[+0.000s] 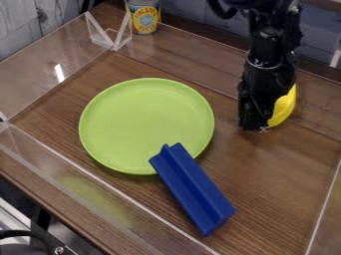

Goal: Put the banana in the green plate

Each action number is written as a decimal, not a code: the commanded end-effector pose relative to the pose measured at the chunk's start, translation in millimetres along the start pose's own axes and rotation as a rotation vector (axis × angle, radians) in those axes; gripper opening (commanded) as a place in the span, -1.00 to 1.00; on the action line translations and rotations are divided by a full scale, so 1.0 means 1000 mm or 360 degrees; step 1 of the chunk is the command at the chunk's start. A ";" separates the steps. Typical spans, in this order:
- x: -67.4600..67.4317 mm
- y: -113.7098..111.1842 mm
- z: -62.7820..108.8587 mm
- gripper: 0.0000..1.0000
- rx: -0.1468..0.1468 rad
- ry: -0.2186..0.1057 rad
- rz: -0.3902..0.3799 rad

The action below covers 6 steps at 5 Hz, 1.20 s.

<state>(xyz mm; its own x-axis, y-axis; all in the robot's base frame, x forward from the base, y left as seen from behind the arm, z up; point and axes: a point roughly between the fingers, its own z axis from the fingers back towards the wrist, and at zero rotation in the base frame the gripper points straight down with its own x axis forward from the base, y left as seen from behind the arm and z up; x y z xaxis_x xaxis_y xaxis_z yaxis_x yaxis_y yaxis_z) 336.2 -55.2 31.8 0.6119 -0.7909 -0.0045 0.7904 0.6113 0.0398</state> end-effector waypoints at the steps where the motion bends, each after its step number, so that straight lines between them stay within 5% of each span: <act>1: 0.004 0.008 0.037 -1.00 0.0091 -0.0070 0.0001; 3: -0.001 0.005 0.067 -1.00 0.0130 -0.0009 0.0025; 6: -0.017 -0.001 0.088 -1.00 0.0140 0.0046 0.0082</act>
<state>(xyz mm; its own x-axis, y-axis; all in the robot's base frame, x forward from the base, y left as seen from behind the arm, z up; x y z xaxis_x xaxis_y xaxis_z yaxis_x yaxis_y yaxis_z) 318.7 -44.4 97.8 0.6533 -0.7526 -0.0830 0.7571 0.6483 0.0803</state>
